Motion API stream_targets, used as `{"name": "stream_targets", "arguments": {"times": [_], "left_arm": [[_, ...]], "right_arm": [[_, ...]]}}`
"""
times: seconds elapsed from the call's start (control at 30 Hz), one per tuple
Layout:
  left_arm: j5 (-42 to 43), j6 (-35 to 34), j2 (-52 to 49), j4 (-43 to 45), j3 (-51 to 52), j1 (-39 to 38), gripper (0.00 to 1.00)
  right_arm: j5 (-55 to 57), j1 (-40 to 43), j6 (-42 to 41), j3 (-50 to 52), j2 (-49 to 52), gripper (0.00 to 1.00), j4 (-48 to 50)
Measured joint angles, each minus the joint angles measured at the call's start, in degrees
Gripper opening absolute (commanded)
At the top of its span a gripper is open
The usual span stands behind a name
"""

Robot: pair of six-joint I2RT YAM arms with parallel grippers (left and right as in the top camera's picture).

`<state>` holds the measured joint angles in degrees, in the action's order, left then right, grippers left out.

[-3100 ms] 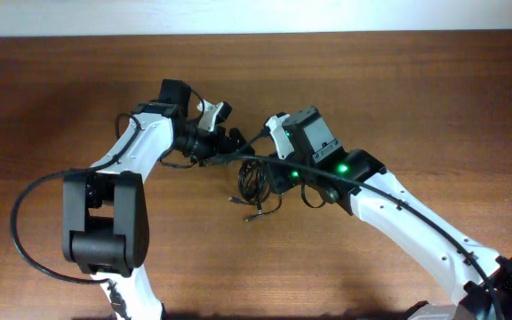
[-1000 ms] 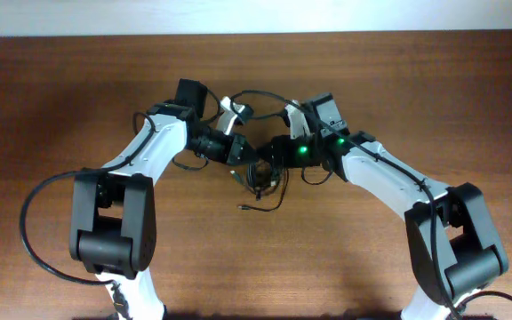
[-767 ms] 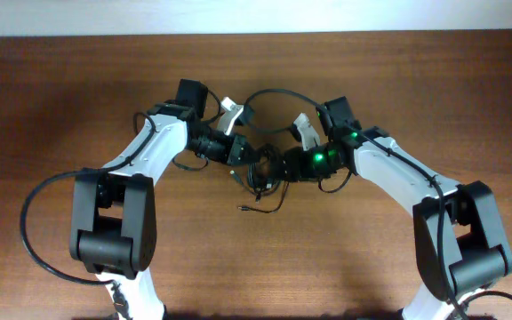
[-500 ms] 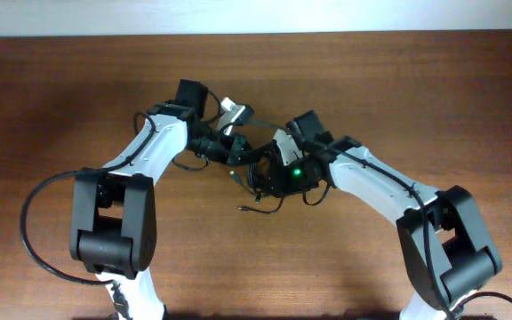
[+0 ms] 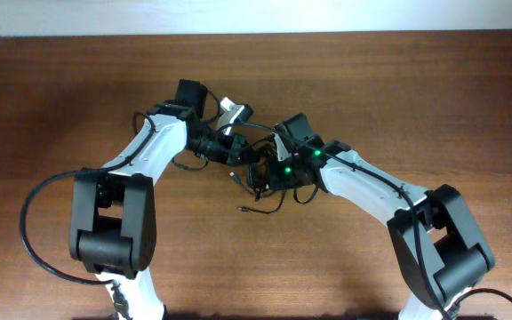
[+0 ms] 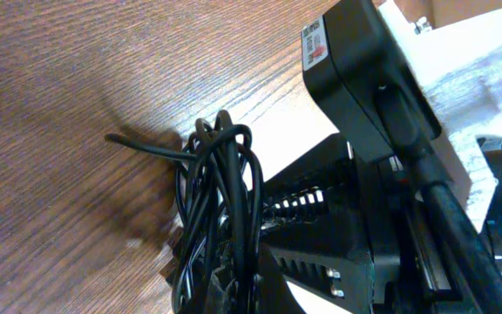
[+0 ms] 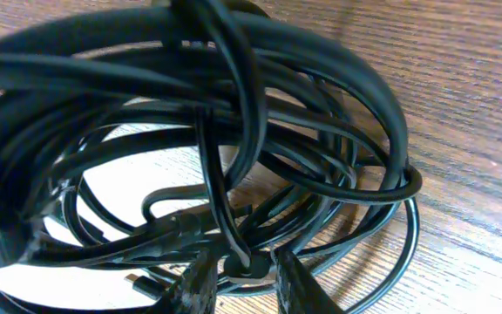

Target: Untangle cables

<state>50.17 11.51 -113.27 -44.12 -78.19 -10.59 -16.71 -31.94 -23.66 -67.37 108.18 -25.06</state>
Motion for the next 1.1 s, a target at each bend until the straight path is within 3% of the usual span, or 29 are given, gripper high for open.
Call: {"name": "stream_targets", "arguments": {"times": [0.27, 0.43, 0.63, 0.77, 0.8, 1.1], "left_arm": [[-0.02, 0.00, 0.00, 0.24, 0.00, 0.00, 0.00], [0.07, 0.85, 0.00, 0.52, 0.00, -0.44, 0.00], [0.66, 2.71, 0.00, 0.70, -0.02, -2.36, 0.00], [0.61, 3.15, 0.00, 1.11, -0.13, -2.25, 0.00], [0.44, 3.15, 0.00, 0.96, -0.13, -2.25, 0.00], [0.39, 3.37, 0.00, 0.37, -0.07, -3.17, 0.00]], "right_arm": [[-1.33, -0.09, -0.35, 0.00, 0.20, 0.04, -0.11], [-11.91, 5.18, 2.54, 0.00, -2.27, 0.04, 2.69], [-14.47, 7.87, 5.64, 0.15, -2.27, 0.04, 7.21], [-14.25, 8.61, 6.01, 0.57, -2.27, 0.35, 9.68], [-15.39, 9.64, 6.43, 0.59, -2.27, 0.38, 10.14], [-17.20, 14.60, 8.90, 0.52, -8.07, 0.38, 2.29]]}}
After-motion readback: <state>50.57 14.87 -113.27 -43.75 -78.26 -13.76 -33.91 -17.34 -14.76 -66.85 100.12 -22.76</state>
